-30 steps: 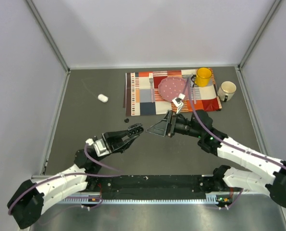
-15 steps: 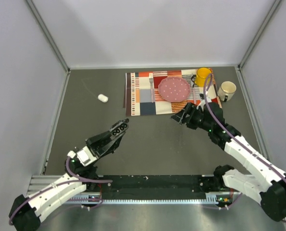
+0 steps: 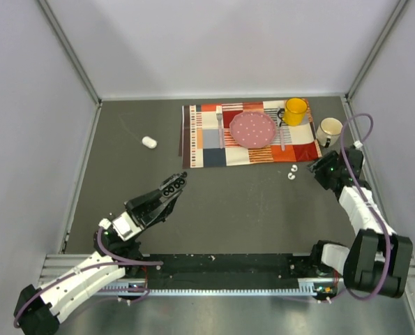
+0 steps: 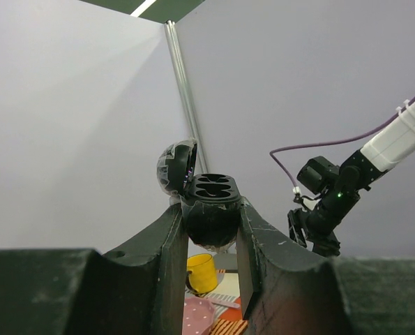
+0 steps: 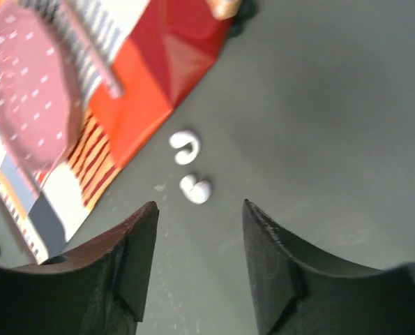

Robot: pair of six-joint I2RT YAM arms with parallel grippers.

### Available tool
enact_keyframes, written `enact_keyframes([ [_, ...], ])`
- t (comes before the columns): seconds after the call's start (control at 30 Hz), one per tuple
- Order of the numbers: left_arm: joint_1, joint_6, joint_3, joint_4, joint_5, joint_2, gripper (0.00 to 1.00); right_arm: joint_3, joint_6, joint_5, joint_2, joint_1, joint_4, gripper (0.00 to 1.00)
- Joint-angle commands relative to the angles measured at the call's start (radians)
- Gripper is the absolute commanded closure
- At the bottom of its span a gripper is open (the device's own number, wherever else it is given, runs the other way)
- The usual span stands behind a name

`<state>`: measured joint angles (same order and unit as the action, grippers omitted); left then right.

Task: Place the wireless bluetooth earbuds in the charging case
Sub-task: Pick up the earbud from the center of the board.

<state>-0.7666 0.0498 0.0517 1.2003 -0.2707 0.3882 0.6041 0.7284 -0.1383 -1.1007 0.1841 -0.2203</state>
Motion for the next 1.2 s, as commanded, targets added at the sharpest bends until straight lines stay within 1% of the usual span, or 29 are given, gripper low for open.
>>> enact_keyframes([
  [0.0, 0.003, 0.016, -0.079, 0.019, 0.004, 0.0, 1.0, 0.043, -0.03, 0.071, -0.132, 0.061, 0.1, 0.51],
  [0.07, 0.003, 0.018, -0.078, 0.019, 0.004, 0.0, 1.0, 0.057, -0.03, 0.086, -0.172, 0.069, 0.13, 0.53],
  [0.1, 0.004, 0.018, -0.078, 0.021, 0.002, -0.002, 1.0, 0.068, -0.037, 0.127, -0.204, 0.069, 0.148, 0.53],
  [0.13, 0.003, 0.018, -0.078, 0.019, 0.004, -0.003, 1.0, 0.068, -0.029, 0.135, -0.221, 0.071, 0.163, 0.54],
  [0.2, 0.003, 0.019, -0.076, 0.016, 0.004, -0.009, 1.0, 0.085, -0.04, 0.21, -0.255, 0.078, 0.174, 0.57],
  [0.3, 0.003, 0.027, -0.069, 0.004, 0.004, -0.018, 1.0, 0.095, -0.052, 0.227, -0.309, 0.086, 0.214, 0.59],
  [0.37, 0.003, 0.03, -0.067, -0.008, 0.008, -0.02, 1.0, 0.114, -0.055, 0.229, -0.344, 0.091, 0.245, 0.64],
  [0.43, 0.003, 0.032, -0.069, -0.011, 0.011, -0.022, 1.0, 0.129, -0.047, 0.252, -0.373, 0.095, 0.277, 0.65],
  [0.53, 0.004, 0.035, -0.067, -0.013, 0.014, -0.02, 1.0, 0.158, -0.037, 0.24, -0.433, 0.11, 0.318, 0.65],
  [0.57, 0.003, 0.036, -0.067, -0.015, 0.018, -0.017, 1.0, 0.181, -0.037, 0.211, -0.451, 0.113, 0.328, 0.65],
  [0.77, 0.004, 0.038, -0.062, -0.016, 0.018, -0.005, 1.0, 0.244, -0.043, 0.146, -0.551, 0.118, 0.374, 0.64],
  [0.93, 0.003, 0.039, -0.059, -0.015, 0.018, 0.011, 1.0, 0.261, -0.04, 0.138, -0.587, 0.12, 0.374, 0.64],
  [0.97, 0.003, 0.038, -0.061, -0.015, 0.018, 0.014, 1.0, 0.264, -0.04, 0.105, -0.593, 0.12, 0.378, 0.64],
  [1.17, 0.003, 0.036, -0.061, -0.021, 0.022, 0.014, 1.0, 0.283, -0.046, 0.065, -0.63, 0.12, 0.378, 0.64],
])
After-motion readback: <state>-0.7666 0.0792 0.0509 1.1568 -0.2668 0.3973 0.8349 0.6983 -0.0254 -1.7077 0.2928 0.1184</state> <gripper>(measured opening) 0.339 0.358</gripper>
